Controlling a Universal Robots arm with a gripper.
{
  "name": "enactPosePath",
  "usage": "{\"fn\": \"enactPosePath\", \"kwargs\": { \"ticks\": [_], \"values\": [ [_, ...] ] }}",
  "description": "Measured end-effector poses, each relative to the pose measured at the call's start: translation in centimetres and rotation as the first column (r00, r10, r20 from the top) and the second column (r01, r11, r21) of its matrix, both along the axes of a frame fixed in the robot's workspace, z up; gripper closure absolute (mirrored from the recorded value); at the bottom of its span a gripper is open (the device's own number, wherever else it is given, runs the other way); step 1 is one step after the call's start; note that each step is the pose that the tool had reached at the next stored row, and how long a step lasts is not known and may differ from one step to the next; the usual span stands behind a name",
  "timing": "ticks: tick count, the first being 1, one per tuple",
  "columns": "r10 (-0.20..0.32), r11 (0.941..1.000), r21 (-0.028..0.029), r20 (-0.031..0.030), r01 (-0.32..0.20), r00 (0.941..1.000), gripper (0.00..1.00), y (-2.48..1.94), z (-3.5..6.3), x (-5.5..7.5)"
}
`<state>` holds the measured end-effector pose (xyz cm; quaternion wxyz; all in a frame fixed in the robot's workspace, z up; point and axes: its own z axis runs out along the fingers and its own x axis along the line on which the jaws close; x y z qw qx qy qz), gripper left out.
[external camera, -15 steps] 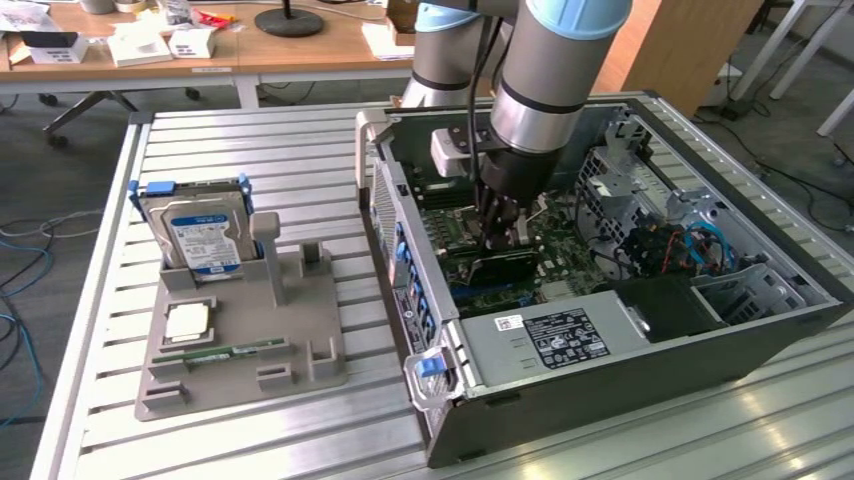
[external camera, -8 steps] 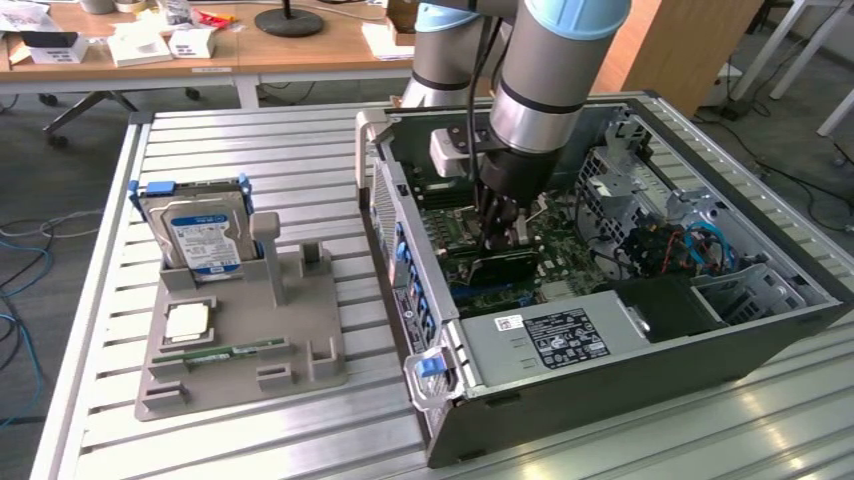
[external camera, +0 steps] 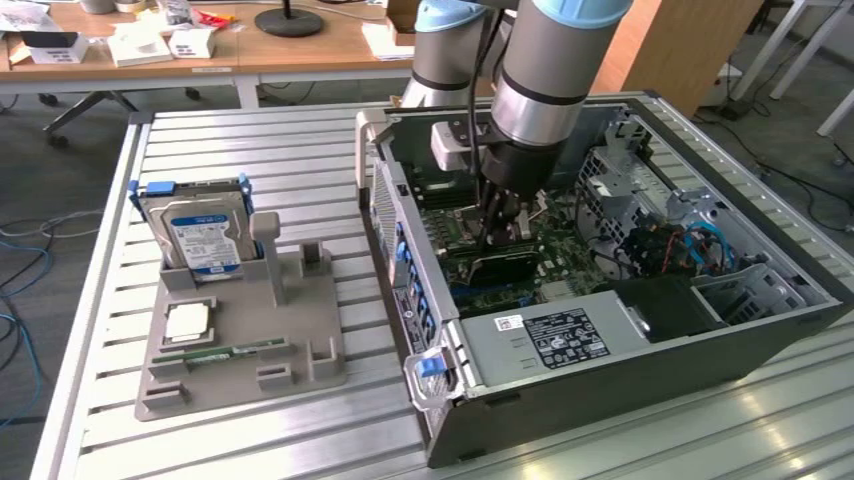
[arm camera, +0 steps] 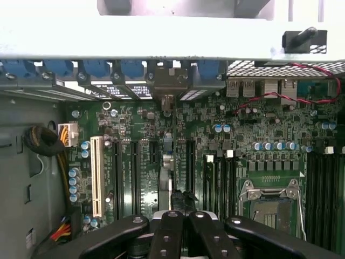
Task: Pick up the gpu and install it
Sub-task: 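Press down on the gpu until it lock into place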
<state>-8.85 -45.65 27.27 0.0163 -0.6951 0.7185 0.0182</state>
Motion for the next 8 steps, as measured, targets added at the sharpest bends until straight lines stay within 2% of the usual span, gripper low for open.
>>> {"fn": "enactPosePath", "kwargs": {
  "ticks": [4, 8],
  "values": [
    [0.006, 1.0000, -0.0004, 0.0030, -0.006, 1.0000, 0.89, 0.00, 0.00, -0.21],
    [0.039, 0.9992, -0.0006, 0.0074, -0.039, 0.9992, 0.89, -0.01, -0.04, -0.22]
  ]
}}
